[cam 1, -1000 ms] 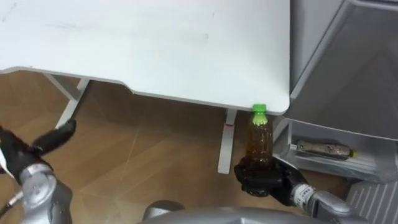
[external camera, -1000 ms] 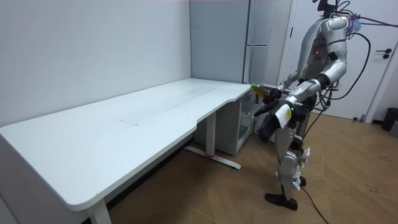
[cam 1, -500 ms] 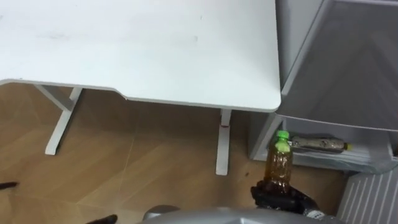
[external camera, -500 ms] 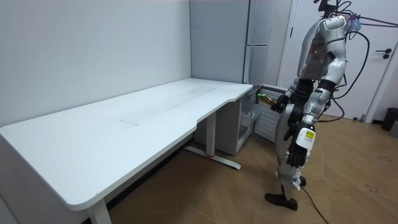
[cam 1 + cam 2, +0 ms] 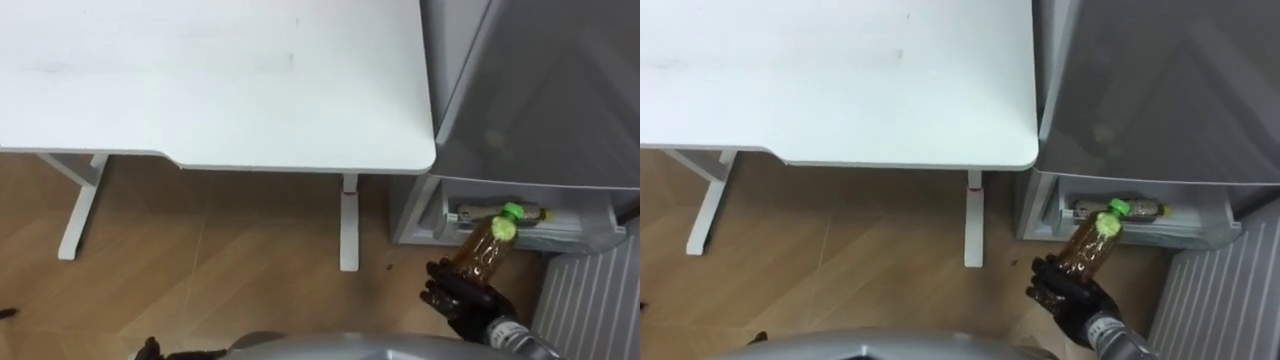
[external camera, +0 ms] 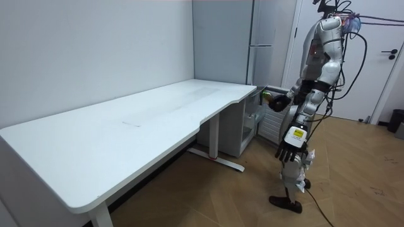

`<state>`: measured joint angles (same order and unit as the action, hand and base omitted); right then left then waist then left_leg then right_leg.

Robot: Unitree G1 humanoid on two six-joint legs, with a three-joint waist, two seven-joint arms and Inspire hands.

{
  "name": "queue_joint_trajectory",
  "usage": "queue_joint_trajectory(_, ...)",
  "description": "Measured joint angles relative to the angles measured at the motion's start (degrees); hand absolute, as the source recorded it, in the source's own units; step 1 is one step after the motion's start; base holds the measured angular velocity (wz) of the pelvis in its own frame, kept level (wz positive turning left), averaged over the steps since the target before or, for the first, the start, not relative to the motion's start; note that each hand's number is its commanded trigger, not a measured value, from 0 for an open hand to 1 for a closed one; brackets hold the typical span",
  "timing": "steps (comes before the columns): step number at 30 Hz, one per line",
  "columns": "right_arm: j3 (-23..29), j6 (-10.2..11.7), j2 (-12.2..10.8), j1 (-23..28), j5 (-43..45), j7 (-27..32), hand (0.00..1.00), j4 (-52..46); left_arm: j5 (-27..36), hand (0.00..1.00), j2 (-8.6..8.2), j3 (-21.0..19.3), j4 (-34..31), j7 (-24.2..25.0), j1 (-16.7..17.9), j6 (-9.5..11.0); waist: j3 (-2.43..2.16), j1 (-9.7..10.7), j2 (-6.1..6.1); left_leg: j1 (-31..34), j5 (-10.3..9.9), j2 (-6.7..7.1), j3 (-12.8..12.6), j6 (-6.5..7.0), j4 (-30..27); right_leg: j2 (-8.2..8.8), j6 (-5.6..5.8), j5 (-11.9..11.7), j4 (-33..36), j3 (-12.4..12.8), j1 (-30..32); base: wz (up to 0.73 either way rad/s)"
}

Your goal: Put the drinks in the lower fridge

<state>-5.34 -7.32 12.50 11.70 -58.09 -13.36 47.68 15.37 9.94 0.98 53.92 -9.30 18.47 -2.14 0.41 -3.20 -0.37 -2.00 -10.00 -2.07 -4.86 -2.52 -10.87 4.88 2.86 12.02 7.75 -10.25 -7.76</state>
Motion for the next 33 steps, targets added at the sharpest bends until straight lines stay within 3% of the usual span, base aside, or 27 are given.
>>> queue_joint_trajectory(8,0.0,0.3,-0.3,-2.5,-14.8,2.1,1.00,2.3,-2.2,0.00,0.10,2.3,1.5,2.7,-0.3,-0.6,0.18,0.1,0.79,1.5,0.0,0.01,0.2,0.00,-0.3,-0.01,-0.03,0.0,0.3,-0.3,1.0,0.00)
queue_joint_trajectory(11,0.7,0.3,-0.1,-7.1,-18.6,3.2,1.00,6.9,-2.5,0.00,0.14,2.7,1.5,3.8,-1.3,-1.2,0.41,0.1,1.45,3.2,0.0,-0.05,0.3,0.05,-0.8,0.06,-0.12,-0.1,1.3,-0.4,3.2,0.00)
queue_joint_trajectory(17,2.3,0.2,0.0,-16.1,-23.0,3.5,1.00,17.0,-2.6,0.00,0.90,4.5,2.8,5.3,-4.0,-2.9,0.27,0.6,2.51,7.8,0.2,-0.07,1.6,0.22,-2.8,0.08,-0.24,-0.3,2.5,-1.4,6.8,0.10)
queue_joint_trajectory(19,3.6,-0.4,0.7,-19.8,-22.9,4.0,1.00,20.4,-2.8,0.00,1.01,4.7,3.0,6.3,-5.3,-3.4,0.05,0.3,3.14,9.6,0.5,-0.10,1.8,0.32,-3.1,0.15,-0.35,-0.3,3.3,-1.4,9.0,0.02)
queue_joint_trajectory(23,6.7,-0.9,2.0,-24.7,-22.7,4.0,1.00,24.5,-6.2,0.00,1.67,4.7,3.4,8.0,-7.7,-4.4,0.47,-0.2,3.39,12.5,0.7,-0.14,1.9,0.44,-4.1,0.23,-0.43,-0.4,4.5,-1.4,11.9,0.00)
queue_joint_trajectory(26,6.7,-1.5,4.4,-29.8,-22.7,4.0,1.00,28.7,-7.5,0.00,2.46,5.0,5.0,9.1,-10.7,-4.7,0.88,-0.5,3.11,15.9,1.3,-0.13,1.9,0.66,-4.6,0.46,-0.53,-0.5,6.1,-1.5,15.9,0.00)
queue_joint_trajectory(29,6.7,-1.6,5.8,-32.1,-22.6,4.0,1.00,30.4,-7.5,0.00,3.64,6.9,6.5,10.1,-13.1,-4.9,1.13,-0.7,2.75,18.2,1.8,-0.12,2.0,0.66,-4.6,0.54,-0.67,-0.6,6.9,-1.5,18.2,0.00)
queue_joint_trajectory(33,6.6,-2.6,7.4,-34.5,-22.5,4.0,1.00,32.3,-7.5,0.00,3.91,8.5,6.7,10.3,-15.5,-4.9,1.39,-1.6,2.49,20.9,2.4,-0.10,1.8,0.76,-4.6,0.76,-0.82,-0.7,7.9,-1.5,21.4,-0.02)
